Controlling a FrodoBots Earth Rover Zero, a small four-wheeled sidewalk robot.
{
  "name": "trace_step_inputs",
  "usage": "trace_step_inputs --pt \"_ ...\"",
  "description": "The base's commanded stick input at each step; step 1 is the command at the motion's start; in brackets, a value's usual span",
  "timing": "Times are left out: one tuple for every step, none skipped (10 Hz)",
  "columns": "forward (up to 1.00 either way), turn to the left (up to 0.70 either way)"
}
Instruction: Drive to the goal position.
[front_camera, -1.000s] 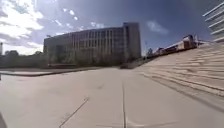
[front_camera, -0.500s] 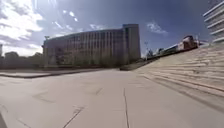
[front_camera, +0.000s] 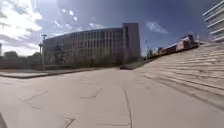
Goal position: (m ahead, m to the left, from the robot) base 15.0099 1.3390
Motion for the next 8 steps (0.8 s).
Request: trace_step_inputs --pt "0.70 0.00" --pt "0.70 0.00" --pt "0.70 0.00" --pt "0.70 0.00" --pt "0.70 0.00" --pt "0.70 0.00" --pt "0.70 0.00" --pt "0.70 0.00"
